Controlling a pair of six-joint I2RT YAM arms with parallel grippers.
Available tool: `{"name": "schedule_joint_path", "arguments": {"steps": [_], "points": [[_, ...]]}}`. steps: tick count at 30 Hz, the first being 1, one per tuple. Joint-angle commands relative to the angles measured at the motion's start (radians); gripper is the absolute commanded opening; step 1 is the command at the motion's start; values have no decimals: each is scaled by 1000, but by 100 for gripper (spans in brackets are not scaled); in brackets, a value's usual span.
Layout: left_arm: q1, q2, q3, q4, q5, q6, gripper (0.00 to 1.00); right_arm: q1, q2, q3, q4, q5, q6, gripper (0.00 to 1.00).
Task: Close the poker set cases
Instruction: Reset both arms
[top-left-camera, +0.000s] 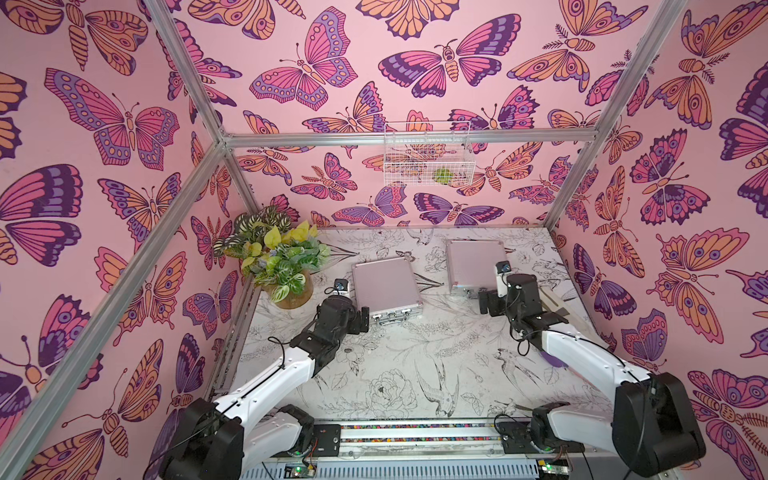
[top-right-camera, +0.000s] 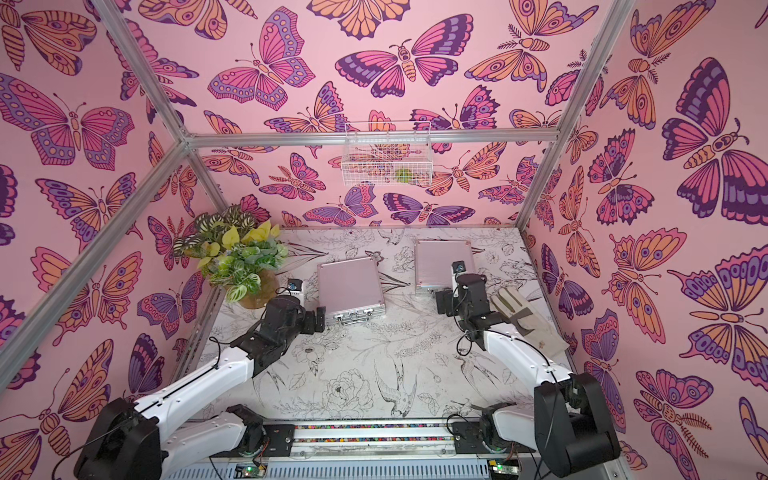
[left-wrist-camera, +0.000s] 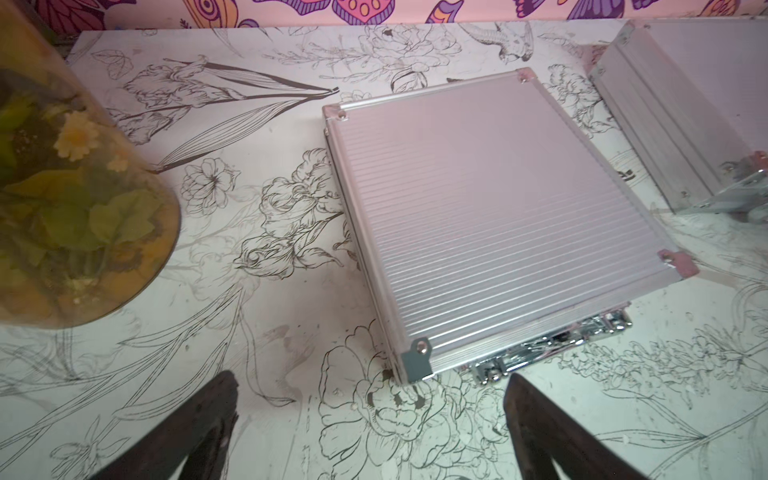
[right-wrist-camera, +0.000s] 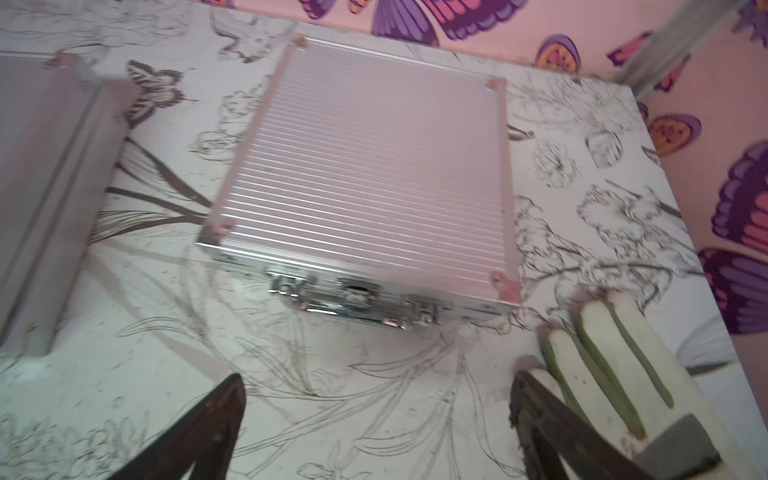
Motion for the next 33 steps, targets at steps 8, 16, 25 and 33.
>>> {"name": "schedule_joint_path", "arguments": {"steps": [8, 16, 25, 33], "points": [[5, -111, -11, -70, -119, 73, 100, -129, 36, -116, 346, -62, 80, 99], [32, -134, -65, 10, -162, 114, 100, -134, 71, -165, 456, -4, 26, 99], [89, -101, -57, 53, -132, 150, 100, -135, 147, -276, 752, 40, -6, 99], [143, -70, -70, 147, -115, 172, 100, -139, 273, -291, 894, 46, 1, 99]]}}
